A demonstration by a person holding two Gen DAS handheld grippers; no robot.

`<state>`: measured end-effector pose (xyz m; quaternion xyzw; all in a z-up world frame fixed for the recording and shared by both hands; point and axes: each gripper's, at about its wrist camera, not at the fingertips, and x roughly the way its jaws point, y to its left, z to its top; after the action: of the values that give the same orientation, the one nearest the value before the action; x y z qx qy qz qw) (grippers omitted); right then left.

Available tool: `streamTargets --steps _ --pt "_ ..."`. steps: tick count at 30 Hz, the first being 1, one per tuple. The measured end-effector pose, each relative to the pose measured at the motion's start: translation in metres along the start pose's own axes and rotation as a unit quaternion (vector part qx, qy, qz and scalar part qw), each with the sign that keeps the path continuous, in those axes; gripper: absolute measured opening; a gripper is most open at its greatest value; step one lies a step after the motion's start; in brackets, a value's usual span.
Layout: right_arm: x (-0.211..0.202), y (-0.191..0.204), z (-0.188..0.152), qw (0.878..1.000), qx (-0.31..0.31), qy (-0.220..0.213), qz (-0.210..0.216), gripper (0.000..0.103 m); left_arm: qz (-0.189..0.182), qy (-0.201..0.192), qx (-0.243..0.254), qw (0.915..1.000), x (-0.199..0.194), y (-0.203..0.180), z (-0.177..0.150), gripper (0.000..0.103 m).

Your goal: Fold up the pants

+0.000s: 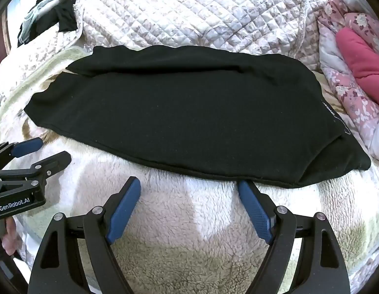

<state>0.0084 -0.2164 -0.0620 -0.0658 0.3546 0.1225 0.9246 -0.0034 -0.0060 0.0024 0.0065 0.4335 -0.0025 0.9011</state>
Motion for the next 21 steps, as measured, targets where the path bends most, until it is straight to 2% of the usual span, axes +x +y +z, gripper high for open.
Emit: streamTargets --steps 21 --pt "0.0024 0.0001 -0.0006 1.000 -0.003 0.004 -0.002 0.082 -0.002 -0.004 0.000 1.0000 0.0019 0.0039 0.0007 0.083"
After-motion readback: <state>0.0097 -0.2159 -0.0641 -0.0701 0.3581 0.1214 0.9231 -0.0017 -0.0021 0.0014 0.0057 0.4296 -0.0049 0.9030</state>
